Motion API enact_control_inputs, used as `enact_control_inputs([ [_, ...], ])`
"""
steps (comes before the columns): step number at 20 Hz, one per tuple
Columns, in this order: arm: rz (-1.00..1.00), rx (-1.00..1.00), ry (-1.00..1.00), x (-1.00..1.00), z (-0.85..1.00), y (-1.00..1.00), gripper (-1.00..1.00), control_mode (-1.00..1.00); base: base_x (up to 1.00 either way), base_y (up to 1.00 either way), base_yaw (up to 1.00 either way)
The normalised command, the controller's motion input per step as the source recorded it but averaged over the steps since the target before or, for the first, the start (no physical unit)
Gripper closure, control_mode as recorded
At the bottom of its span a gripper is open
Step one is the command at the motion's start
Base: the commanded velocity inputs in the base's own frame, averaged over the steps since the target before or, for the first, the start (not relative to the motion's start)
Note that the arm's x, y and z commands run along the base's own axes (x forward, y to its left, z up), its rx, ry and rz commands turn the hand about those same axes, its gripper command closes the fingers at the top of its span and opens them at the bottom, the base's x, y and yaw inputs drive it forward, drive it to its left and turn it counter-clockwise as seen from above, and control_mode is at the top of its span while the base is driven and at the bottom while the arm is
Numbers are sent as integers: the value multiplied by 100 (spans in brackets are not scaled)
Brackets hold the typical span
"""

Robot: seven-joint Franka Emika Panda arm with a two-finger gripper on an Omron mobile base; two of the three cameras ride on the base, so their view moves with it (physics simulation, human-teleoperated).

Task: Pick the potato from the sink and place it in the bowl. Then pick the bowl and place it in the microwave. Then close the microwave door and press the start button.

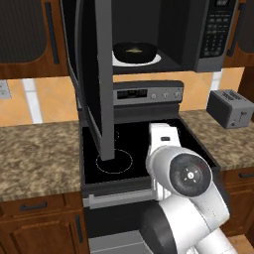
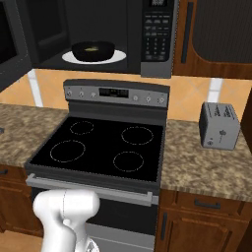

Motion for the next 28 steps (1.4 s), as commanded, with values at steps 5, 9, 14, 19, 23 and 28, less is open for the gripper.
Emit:
enact_control_inputs([
  [5,1,0,0,-97,-45,53,-100,-100,0,0,0],
  [9,9,-7,-4,-65,-56,96,-100,-100,0,0,0],
  [14,0,-9,0,5,-6,100,-100,-100,0,0,0],
  [19,-2,-12,0,67,8,100,-100,-100,0,0,0],
  [23,-18,-10,0,100,36,76,-100,-100,0,0,0],
  [28,-25,-5,1,100,36,44,-100,-100,0,0,0],
])
